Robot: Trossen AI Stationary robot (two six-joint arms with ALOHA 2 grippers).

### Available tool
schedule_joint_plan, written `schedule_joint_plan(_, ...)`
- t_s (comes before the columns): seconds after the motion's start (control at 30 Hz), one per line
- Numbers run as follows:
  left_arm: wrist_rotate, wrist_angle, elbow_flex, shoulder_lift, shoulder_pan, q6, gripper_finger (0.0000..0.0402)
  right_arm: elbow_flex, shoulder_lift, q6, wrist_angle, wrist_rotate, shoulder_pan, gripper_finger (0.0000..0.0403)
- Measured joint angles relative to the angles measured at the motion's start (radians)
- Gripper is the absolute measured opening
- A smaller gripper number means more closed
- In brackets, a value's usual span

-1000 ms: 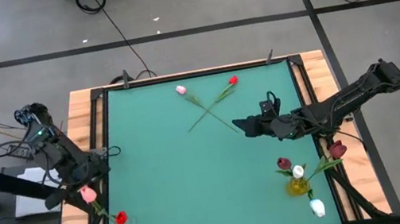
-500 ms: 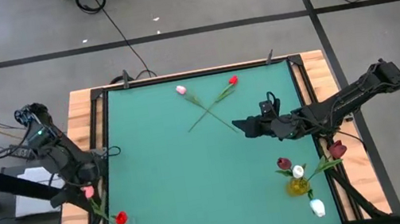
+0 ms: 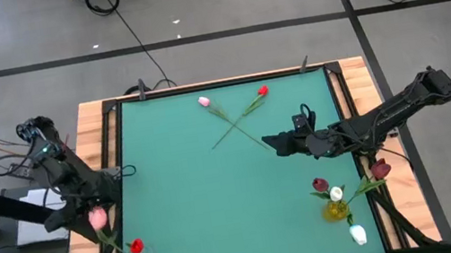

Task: Sort flowers into vase by color
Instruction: Put the right pink tulip into the transparent flower vase

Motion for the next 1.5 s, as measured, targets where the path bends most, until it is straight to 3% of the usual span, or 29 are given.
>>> schedule_joint_plan(0.33, -0.114, -0.183, 0.001, 0.055, 0.0, 0.06, 0.0188, 0.0, 0.0, -0.018, 0.0, 0.0, 0.002, 0.0172)
schedule_joint_plan(0.53, -0.104, -0.137, 0.027, 0.104, -0.002, 0.025, 0.0187, 0.0, 0.0, -0.017, 0.001, -0.001, 0.003, 0.0172)
schedule_joint_plan(0.7, -0.013, -0.195, 0.063, 0.19, -0.024, 0.103, 0.0184, 0.0, 0.0, -0.017, 0.001, -0.003, 0.003, 0.0172)
schedule_joint_plan(0.8, 0.017, -0.141, 0.064, 0.227, -0.039, 0.152, 0.0188, 0.0, 0.0, -0.017, 0.001, -0.011, 0.003, 0.0172)
schedule_joint_plan(1.0, 0.029, 0.116, 0.065, 0.233, -0.047, 0.252, 0.0206, 0.0, 0.0, -0.026, 0.001, -0.021, 0.003, 0.0178)
schedule_joint_plan(1.07, 0.028, 0.113, 0.067, 0.219, -0.047, 0.27, 0.0207, 0.0, 0.0, -0.031, 0.001, -0.027, 0.003, 0.0182)
schedule_joint_plan(1.3, -0.02, -0.145, 0.069, 0.24, -0.047, 0.238, 0.0191, 0.0, 0.0, -0.052, 0.016, -0.029, 0.005, 0.0201)
schedule_joint_plan(1.5, -0.025, -0.137, 0.116, 0.255, -0.014, 0.071, 0.0167, 0.0, 0.0, -0.143, 0.175, -0.052, 0.006, 0.0206)
